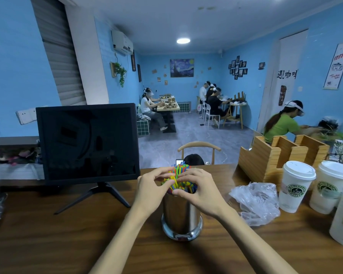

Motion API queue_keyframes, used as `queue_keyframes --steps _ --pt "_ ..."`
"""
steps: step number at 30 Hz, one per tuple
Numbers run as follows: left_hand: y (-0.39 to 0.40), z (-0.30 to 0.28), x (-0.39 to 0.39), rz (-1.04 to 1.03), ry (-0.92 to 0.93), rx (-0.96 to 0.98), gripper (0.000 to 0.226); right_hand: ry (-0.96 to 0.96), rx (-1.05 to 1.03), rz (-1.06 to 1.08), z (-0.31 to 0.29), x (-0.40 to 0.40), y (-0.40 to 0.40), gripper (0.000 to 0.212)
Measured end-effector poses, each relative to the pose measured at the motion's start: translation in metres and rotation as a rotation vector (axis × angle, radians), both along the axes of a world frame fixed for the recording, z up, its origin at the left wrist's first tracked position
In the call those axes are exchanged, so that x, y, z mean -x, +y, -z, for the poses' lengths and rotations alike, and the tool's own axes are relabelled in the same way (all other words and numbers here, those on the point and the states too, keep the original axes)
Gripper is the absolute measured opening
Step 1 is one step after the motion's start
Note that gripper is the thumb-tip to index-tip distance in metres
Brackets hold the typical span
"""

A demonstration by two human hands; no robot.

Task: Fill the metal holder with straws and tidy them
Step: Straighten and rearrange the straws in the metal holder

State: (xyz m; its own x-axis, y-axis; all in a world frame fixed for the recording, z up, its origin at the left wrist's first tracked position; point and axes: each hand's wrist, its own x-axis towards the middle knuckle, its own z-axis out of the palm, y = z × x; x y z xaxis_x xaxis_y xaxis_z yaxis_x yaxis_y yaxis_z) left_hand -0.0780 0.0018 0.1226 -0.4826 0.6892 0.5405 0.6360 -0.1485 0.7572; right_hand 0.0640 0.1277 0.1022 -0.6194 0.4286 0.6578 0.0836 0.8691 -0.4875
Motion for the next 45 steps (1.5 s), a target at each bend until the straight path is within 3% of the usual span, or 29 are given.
queue_keyframes --steps 5,12,23,26,29,33,35,38,40,42,45 --pt "0.004 -0.007 -0.003 0.159 -0.294 -0.049 0.042 0.008 0.04 0.034 -0.004 0.007 -0.004 0.025" --pt "0.007 -0.02 -0.004 0.118 -0.284 -0.143 0.033 -0.066 0.064 0.038 -0.011 0.009 -0.002 0.013" --pt "-0.01 -0.091 0.009 0.071 -0.572 -0.704 0.022 -0.159 0.113 -0.008 -0.023 0.007 -0.004 0.016" --pt "-0.003 -0.085 0.013 0.084 -0.649 -0.668 0.022 -0.067 0.255 -0.061 -0.025 0.007 -0.008 0.021" --pt "0.007 -0.057 0.007 0.099 -0.72 -0.532 0.022 0.184 0.504 -0.104 -0.029 0.009 -0.009 0.015" --pt "0.008 -0.029 -0.004 0.133 -0.842 -0.437 0.021 0.378 0.65 -0.075 -0.04 0.008 -0.003 0.016" --pt "0.009 -0.021 -0.007 0.13 -0.756 -0.349 0.023 0.452 0.77 -0.081 -0.044 0.01 0.001 0.018" --pt "0.014 -0.007 -0.006 0.062 -0.361 -0.166 0.031 0.552 0.923 -0.111 -0.053 0.013 0.006 0.019" --pt "0.013 -0.002 -0.005 0.046 -0.174 -0.057 0.031 0.585 0.919 -0.113 -0.058 0.012 0.01 0.011" --pt "0.008 0.003 0.0 -0.002 -0.065 0.012 0.025 0.561 0.766 -0.039 -0.06 0.01 0.014 0.011" --pt "0.002 0.006 0.004 -0.07 0.082 0.106 0.012 0.362 0.403 0.076 -0.051 0.007 0.021 0.045"
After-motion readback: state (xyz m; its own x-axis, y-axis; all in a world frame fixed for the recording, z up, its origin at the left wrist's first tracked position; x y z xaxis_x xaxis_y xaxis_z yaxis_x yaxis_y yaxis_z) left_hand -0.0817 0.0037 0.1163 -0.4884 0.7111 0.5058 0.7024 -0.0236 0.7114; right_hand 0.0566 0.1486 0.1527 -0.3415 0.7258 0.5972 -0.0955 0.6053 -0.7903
